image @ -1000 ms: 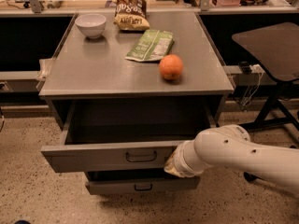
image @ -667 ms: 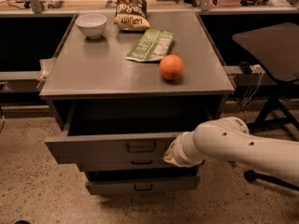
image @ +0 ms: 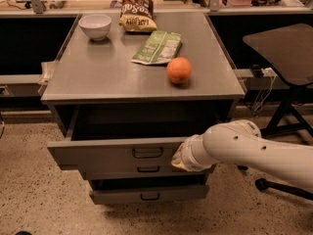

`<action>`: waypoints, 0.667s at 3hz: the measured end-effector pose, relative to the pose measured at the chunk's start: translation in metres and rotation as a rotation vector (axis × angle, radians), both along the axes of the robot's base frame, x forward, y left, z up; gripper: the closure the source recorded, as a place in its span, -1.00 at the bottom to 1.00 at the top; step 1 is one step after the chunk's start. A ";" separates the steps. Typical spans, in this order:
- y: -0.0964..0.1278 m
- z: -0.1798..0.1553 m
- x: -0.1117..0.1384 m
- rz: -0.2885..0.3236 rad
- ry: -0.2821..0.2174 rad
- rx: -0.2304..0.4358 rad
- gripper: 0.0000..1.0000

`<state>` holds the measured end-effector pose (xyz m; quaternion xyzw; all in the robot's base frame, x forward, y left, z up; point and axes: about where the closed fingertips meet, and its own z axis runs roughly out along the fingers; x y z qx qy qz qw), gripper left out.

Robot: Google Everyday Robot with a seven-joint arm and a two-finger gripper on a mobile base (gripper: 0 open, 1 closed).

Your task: Close top drawer

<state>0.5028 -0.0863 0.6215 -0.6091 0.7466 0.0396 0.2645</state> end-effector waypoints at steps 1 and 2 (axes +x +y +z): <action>0.000 0.000 0.000 0.000 0.000 0.000 -0.62; 0.000 0.000 0.000 0.000 0.000 0.000 -1.00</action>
Offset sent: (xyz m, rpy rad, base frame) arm 0.0000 0.0000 0.0000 0.0000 0.0000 0.0000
